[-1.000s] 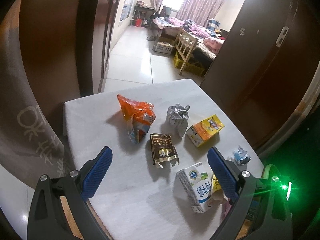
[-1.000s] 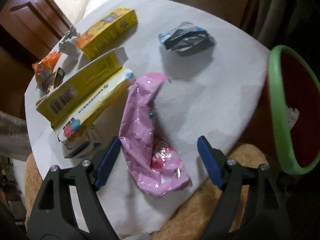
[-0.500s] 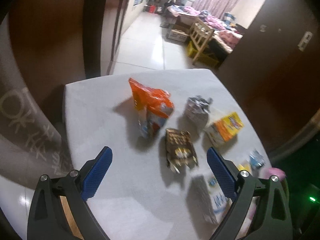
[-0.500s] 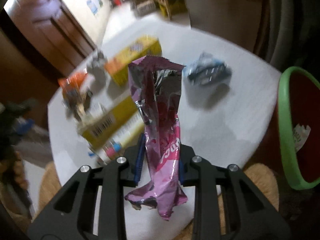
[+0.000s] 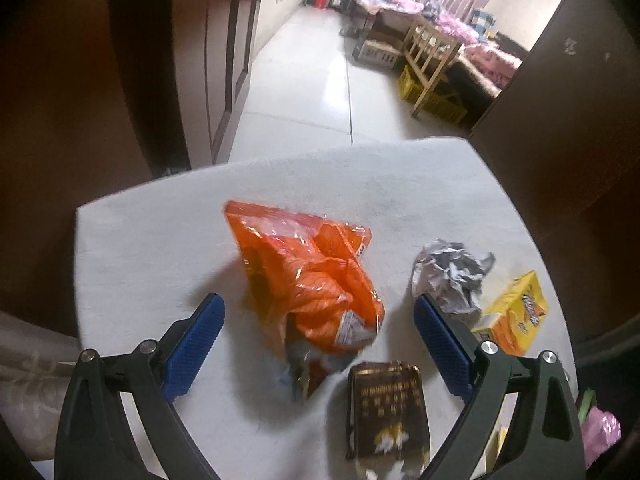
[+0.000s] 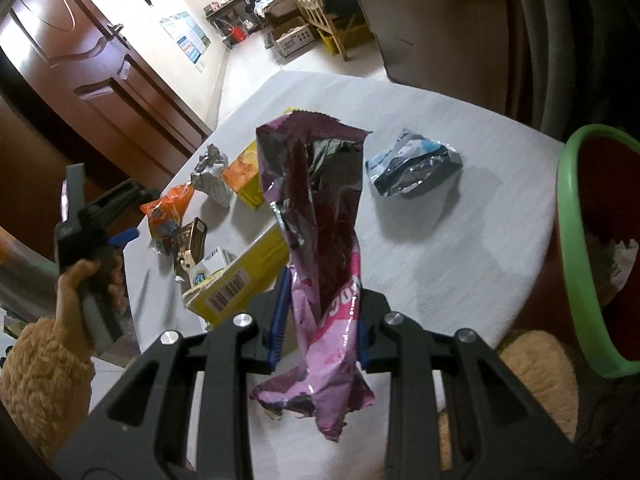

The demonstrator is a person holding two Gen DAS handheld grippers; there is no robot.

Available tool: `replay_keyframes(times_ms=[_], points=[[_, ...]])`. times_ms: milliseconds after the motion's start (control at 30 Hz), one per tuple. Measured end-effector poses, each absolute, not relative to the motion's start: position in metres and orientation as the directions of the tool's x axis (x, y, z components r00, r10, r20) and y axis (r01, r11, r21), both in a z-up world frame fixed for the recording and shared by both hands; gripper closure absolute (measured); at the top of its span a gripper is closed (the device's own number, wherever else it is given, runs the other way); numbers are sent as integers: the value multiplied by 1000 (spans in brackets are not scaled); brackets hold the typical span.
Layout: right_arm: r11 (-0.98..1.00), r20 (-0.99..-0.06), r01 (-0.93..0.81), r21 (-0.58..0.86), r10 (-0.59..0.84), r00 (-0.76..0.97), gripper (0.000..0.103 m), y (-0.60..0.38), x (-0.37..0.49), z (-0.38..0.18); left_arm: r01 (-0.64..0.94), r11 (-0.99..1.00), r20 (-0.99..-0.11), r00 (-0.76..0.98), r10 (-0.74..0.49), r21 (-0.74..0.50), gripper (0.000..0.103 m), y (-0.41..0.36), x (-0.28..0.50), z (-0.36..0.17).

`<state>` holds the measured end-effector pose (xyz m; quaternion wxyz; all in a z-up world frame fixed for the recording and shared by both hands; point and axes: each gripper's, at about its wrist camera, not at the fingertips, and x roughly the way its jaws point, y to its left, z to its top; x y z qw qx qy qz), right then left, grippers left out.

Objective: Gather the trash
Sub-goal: 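Grasp the orange chip bag with the left tool while the right tool holds the purple bag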

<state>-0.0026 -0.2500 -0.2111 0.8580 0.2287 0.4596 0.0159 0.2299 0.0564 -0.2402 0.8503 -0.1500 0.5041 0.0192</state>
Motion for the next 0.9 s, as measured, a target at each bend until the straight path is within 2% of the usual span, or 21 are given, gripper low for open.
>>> replay_keyframes(times_ms=[67, 100, 133, 300, 433, 633, 900], points=[[891, -776, 187, 415, 239, 583, 76, -251, -3, -211, -205, 946, -880, 456, -134, -251, 17, 56, 237, -251], [890, -775, 187, 415, 239, 585, 75, -252, -3, -210, -220, 942, -890, 436, -138, -254, 26, 57, 239, -257], [891, -775, 188, 414, 237, 586, 75, -251, -3, -211, -230, 940, -897, 421, -136, -251, 30, 57, 240, -261], [890, -769, 190, 414, 230, 597, 75, -254, -5, -208, -193, 935, -860, 479, -175, -298, 41, 55, 219, -246], [890, -767, 184, 418, 238, 596, 75, -251, -6, -206, -133, 947, -807, 566, -169, -291, 42, 49, 186, -208], [895, -753, 147, 421, 254, 606, 76, -242, -9, -195, -7, 980, -743, 653, -146, -199, 41, 22, 132, -151], [902, -718, 105, 418, 257, 647, 75, -233, -20, -167, 51, 985, -705, 693, -152, -162, 41, 6, 92, -111]])
